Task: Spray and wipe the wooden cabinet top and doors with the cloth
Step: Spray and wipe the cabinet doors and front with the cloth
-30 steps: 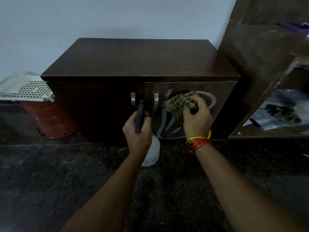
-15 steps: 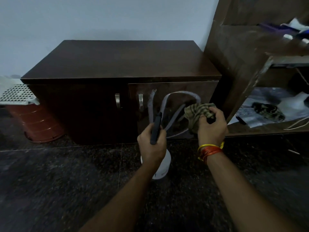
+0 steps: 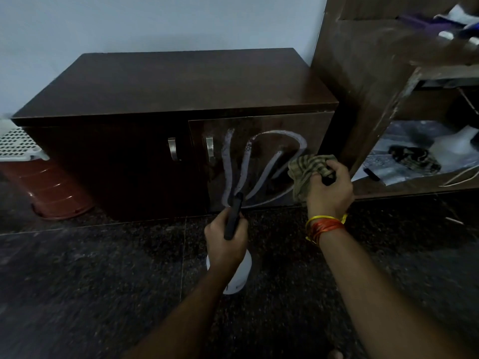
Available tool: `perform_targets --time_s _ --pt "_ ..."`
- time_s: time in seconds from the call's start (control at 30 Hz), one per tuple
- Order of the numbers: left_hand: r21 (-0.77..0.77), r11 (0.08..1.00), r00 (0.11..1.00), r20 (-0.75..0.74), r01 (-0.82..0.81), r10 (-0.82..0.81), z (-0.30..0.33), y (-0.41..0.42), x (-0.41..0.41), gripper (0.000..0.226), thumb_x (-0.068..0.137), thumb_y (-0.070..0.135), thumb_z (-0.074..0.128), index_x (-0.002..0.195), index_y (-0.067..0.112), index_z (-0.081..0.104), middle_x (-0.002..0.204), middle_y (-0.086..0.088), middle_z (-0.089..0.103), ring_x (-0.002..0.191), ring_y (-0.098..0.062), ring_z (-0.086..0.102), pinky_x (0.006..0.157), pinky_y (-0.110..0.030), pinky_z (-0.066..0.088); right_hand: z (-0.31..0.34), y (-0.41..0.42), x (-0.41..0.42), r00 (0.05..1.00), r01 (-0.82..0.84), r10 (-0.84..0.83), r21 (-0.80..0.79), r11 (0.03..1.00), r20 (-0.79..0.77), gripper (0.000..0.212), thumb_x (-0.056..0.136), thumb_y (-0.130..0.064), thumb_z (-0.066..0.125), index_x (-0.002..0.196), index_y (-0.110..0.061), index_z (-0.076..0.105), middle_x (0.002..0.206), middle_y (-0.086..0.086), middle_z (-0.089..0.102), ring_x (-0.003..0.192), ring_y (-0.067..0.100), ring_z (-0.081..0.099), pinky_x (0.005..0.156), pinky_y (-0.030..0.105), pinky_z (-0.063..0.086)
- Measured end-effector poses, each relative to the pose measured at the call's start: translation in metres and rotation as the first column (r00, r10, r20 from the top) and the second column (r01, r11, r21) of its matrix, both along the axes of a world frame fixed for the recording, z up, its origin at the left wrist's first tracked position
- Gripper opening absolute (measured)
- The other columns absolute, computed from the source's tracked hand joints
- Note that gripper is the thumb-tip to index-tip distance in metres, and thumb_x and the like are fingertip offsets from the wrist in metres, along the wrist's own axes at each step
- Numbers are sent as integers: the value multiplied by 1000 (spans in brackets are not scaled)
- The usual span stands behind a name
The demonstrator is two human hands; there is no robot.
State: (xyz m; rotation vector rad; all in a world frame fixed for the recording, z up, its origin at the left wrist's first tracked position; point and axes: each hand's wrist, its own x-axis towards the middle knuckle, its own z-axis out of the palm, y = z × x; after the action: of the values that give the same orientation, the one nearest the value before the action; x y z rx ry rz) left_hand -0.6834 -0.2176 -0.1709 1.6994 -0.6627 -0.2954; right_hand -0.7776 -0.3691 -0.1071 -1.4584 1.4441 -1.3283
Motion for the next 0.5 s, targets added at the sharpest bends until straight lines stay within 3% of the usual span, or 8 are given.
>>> perform_targets --time_s 0.1,0.23,0.33,0.5 --pt "33 999 999 16 32 -32 -8 4 -2 29 90 8 58 63 7 47 52 -21 43 44 -26 35 46 -35 29 -3 0 0 1000 11 -11 15 1000 -3 32 83 -9 62 114 -15 63 116 10 64 108 24 60 94 40 51" --pt "44 996 996 40 80 -82 -12 6 -3 27 84 20 56 59 18 45 48 0 40 42 -9 33 44 -20 26 -10 0 -3 999 33 -33 47 998 1 31 83 -10 62 113 -16 63 117 10 65 108 24 60 93 34 51" --pt "65 988 979 142 140 -148 -14 8 -2 30 81 19 57 57 27 40 45 6 38 41 -12 38 43 -14 23 -14 0 -7 998 64 -65 72 995 6 31 83 -10 61 112 -17 64 117 9 65 107 25 60 90 28 49" --pt "199 956 925 274 214 -264 -26 15 4 22 79 29 55 62 20 46 46 9 40 43 -11 45 43 -12 22 -17 0 -11 997 81 -82 107 991 3 31 82 -9 61 113 -16 64 118 10 65 109 27 60 94 40 51"
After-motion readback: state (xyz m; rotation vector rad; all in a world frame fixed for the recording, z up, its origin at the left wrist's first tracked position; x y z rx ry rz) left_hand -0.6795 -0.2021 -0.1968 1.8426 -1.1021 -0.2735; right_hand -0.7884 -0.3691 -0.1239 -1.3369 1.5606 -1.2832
